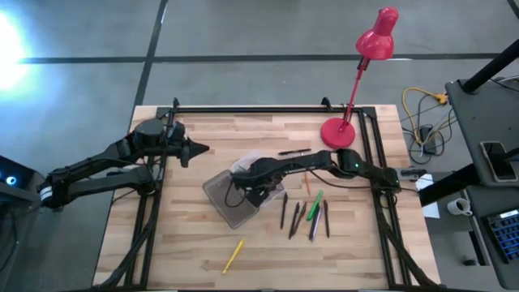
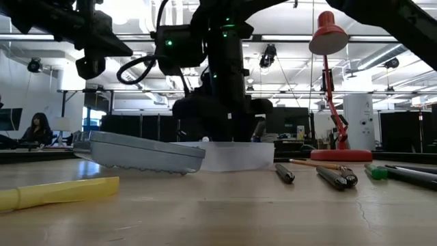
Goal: Pick & place school supplies into a supply box
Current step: Put the purple scissors into the gray supply box
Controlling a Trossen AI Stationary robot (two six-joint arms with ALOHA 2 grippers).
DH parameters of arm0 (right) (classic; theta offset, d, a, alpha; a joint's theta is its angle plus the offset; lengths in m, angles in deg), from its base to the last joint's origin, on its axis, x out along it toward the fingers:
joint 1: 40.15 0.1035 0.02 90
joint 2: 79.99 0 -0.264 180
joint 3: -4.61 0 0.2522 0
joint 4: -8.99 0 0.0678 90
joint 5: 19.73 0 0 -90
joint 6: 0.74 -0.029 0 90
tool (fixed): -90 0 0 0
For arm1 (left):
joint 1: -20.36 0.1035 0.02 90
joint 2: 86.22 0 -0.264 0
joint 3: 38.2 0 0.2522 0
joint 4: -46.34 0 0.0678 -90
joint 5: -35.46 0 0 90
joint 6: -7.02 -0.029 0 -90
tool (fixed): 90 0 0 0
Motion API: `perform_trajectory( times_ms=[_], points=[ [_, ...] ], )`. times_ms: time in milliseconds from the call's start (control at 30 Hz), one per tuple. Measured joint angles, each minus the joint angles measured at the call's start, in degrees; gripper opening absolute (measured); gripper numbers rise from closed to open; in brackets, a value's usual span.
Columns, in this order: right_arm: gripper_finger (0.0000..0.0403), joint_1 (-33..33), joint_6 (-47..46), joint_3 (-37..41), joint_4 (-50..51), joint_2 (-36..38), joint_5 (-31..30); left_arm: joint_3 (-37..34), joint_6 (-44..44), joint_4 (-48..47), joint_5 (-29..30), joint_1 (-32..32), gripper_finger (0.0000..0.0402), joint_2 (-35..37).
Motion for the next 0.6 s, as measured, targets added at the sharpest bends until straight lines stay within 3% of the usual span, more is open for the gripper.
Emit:
perform_trajectory(
  times_ms=[200, 500, 600],
  points=[
    [0.0148, 0.0, 0.3, 1.1, -1.5, -0.5, 0.0, -0.1, 0.0, -0.1, 0.0, 0.0, 0.0, -0.1],
    [0.0049, 0.0, 1.6, 1.6, -2.0, -1.2, 0.0, -0.1, 0.0, -0.5, 0.0, 0.0, 0.0, -0.1],
    [0.0042, 0.0, 0.4, 1.4, -1.8, -1.1, -1.1, -0.1, 0.0, -1.2, 0.0, 0.0, 0.0, -0.1]
  ],
)
